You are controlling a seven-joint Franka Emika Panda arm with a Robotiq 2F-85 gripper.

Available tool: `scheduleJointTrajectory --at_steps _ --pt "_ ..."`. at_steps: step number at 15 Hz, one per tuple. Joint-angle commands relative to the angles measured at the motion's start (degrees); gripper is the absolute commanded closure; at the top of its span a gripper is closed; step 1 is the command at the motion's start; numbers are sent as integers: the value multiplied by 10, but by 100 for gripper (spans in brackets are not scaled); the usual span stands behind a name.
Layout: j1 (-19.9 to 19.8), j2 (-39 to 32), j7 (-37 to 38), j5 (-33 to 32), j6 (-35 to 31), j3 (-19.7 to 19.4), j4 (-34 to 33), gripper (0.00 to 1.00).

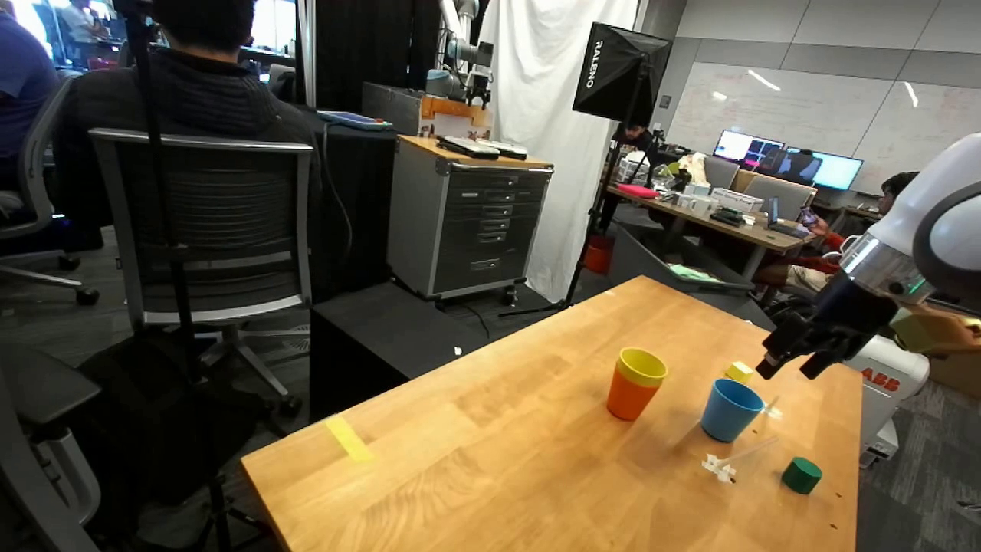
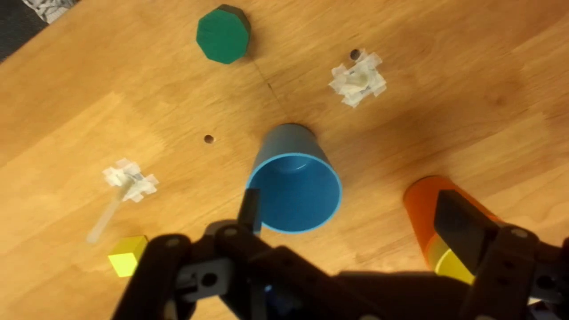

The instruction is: Stack the cups

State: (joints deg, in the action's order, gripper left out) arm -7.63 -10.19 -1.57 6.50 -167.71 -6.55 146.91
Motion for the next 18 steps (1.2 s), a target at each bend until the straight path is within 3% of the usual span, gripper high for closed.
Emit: scheduleJointTrajectory --at_steps 1,18 --pt "-12 -37 20 1 -42 -12 -16 0" --pt "-22 -140 56 28 -66 43 -101 0"
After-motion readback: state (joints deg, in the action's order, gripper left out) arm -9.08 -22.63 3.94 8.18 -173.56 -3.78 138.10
